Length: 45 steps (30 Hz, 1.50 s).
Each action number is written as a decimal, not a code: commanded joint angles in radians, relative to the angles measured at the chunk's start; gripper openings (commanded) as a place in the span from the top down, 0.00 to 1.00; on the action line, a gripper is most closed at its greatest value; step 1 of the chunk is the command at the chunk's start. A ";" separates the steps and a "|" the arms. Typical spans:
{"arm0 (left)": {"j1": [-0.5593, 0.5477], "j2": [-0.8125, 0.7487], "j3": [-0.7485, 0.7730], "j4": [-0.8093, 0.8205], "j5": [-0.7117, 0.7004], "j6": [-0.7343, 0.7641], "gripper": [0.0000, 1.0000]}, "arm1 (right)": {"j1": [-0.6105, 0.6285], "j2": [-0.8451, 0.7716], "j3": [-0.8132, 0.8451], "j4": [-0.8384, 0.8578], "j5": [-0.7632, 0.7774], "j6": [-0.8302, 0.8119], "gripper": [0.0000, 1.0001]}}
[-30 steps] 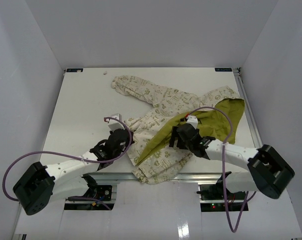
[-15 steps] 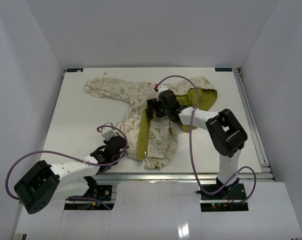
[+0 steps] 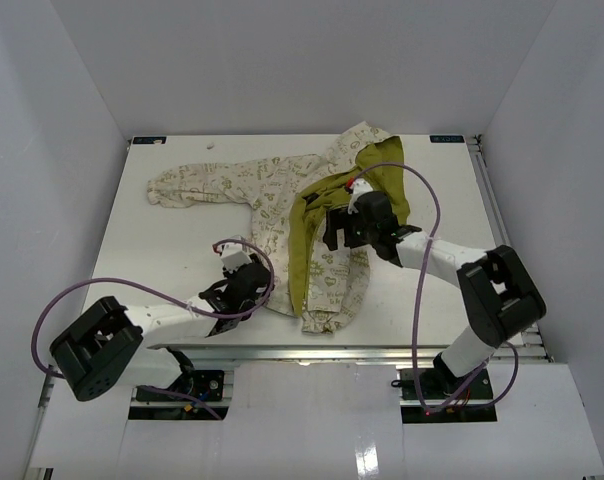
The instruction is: Zip up the jacket
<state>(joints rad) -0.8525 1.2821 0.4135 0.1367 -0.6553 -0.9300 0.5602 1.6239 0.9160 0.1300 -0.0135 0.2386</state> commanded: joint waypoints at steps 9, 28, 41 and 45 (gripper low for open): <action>-0.014 -0.230 0.220 -0.128 0.244 0.238 0.15 | 0.114 -0.220 -0.295 0.141 0.354 0.212 0.00; -0.014 -0.236 0.390 -0.379 0.162 0.362 0.06 | 0.277 -0.234 -0.295 0.128 0.464 0.282 0.05; -0.016 -0.334 0.107 -0.084 0.301 0.454 0.12 | 0.363 -0.380 -0.418 0.298 0.294 0.306 0.14; -0.016 -0.442 0.047 -0.037 0.256 0.456 0.11 | 0.365 -0.280 -0.342 0.171 0.338 0.281 0.10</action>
<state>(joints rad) -0.8646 0.9631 0.5050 -0.0115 -0.3614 -0.5036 0.9215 1.2694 0.5075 0.3691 0.2868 0.5294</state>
